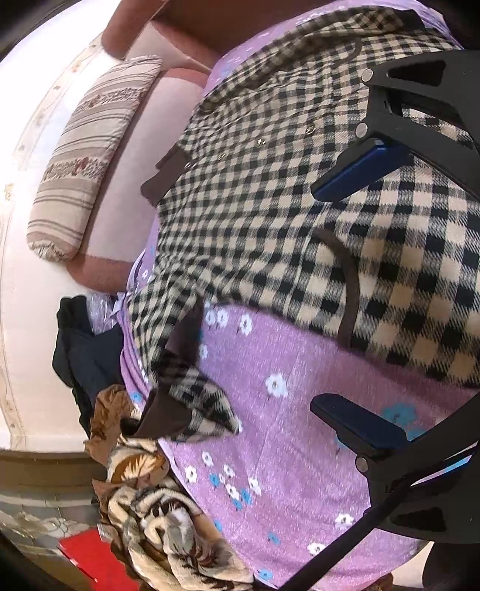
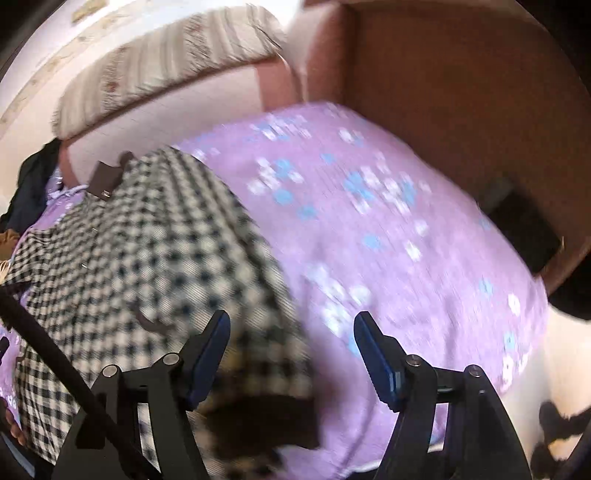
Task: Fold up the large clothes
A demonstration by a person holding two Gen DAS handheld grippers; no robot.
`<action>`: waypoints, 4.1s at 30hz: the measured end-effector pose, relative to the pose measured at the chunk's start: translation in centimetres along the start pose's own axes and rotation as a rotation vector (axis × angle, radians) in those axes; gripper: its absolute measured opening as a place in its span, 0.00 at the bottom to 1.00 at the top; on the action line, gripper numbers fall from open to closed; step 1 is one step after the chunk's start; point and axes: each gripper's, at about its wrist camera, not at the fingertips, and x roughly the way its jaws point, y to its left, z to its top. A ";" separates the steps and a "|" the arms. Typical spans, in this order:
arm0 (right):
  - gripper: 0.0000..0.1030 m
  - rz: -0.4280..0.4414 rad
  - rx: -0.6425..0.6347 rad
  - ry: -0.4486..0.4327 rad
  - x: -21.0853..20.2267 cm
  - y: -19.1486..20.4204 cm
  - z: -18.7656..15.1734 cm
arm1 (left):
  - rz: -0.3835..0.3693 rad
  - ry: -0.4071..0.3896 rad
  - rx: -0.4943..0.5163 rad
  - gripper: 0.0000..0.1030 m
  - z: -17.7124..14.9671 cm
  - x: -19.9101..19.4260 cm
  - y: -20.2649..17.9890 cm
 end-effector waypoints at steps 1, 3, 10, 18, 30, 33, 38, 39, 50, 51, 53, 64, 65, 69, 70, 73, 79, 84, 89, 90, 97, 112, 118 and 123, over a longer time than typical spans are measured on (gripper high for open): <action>0.72 0.004 0.013 0.032 0.7 -0.7 -0.6 | -0.005 0.004 0.011 1.00 -0.1 0.1 -0.5; 0.72 0.019 0.015 0.071 1.6 -1.5 -1.6 | -0.011 0.002 0.036 1.00 -0.4 0.3 -1.6; 0.07 0.097 0.019 0.119 2.6 -2.9 -1.2 | 0.016 -0.037 0.148 1.00 -1.5 0.2 -3.9; 0.13 -0.259 0.125 0.001 3.1 -9.0 8.6 | 0.041 -0.034 0.079 1.00 -0.5 0.5 -2.0; 0.52 -0.046 -0.008 -0.148 1.3 3.7 7.5 | 0.009 0.008 -0.261 1.00 8.7 4.0 10.2; 0.53 -0.017 -0.102 -0.115 3.4 8.5 6.1 | -0.112 0.037 -0.359 1.00 10.4 6.3 12.5; 0.53 -0.021 -0.167 -0.045 6.5 12.1 4.6 | 0.019 0.067 -0.335 0.99 12.9 10.2 14.0; 0.53 -0.027 -0.185 -0.035 7.1 12.6 4.4 | 0.089 0.062 -0.318 0.84 13.5 10.8 14.6; 0.52 -0.128 -0.434 -0.022 11.6 19.1 2.2 | 0.551 -0.072 -0.540 0.54 14.5 7.3 27.0; 0.52 -0.135 -0.448 -0.031 11.7 19.4 2.1 | 0.487 -0.080 -0.562 0.55 14.1 6.5 27.2; 0.52 -0.141 -0.474 -0.042 11.8 19.8 1.9 | 0.395 -0.091 -0.571 0.69 13.3 5.2 27.0; 0.52 -0.108 -0.492 -0.048 11.6 20.5 1.5 | 0.201 0.156 -0.567 0.80 6.3 7.1 22.6; 0.52 -0.104 -0.484 -0.045 11.6 20.4 1.5 | 0.190 0.177 -0.560 0.80 5.9 7.6 22.0; 0.52 -0.108 -0.489 -0.050 11.5 20.5 1.5 | 0.213 0.141 -0.509 0.81 6.6 8.9 21.5; 0.52 -0.107 -0.490 -0.053 11.5 20.5 1.5 | 0.196 0.124 -0.536 0.76 7.0 9.3 22.0; 0.52 -0.088 -0.492 -0.062 11.0 20.5 1.2 | 0.203 0.125 -0.573 0.12 8.4 9.7 23.7; 0.52 -0.057 -0.433 -0.096 8.6 18.7 1.9 | 0.366 -0.014 -0.589 0.12 12.5 5.8 27.0; 0.53 0.006 -0.343 -0.086 7.1 16.8 3.5 | 0.411 -0.062 -0.455 0.12 17.2 3.8 24.7; 0.52 0.064 -0.301 -0.096 6.6 16.7 4.9 | 0.236 -0.088 -0.333 0.12 19.7 2.8 16.3; 0.52 0.069 -0.295 -0.095 6.7 16.8 4.9 | 0.161 -0.075 -0.316 0.12 20.1 3.0 13.9; 0.53 0.159 -0.148 -0.027 8.5 14.3 6.0 | -0.197 0.048 -0.044 0.12 18.9 7.1 -8.9; 0.53 0.256 -0.063 0.049 11.1 11.2 6.3 | -0.481 0.276 0.179 0.56 10.8 10.0 -26.1; 0.53 0.290 -0.138 0.019 10.0 14.0 6.0 | -0.315 0.160 0.226 0.66 10.0 6.2 -17.4; 0.53 0.275 -0.148 0.004 10.1 17.1 8.0 | -0.014 0.061 0.306 0.66 7.3 5.0 -9.0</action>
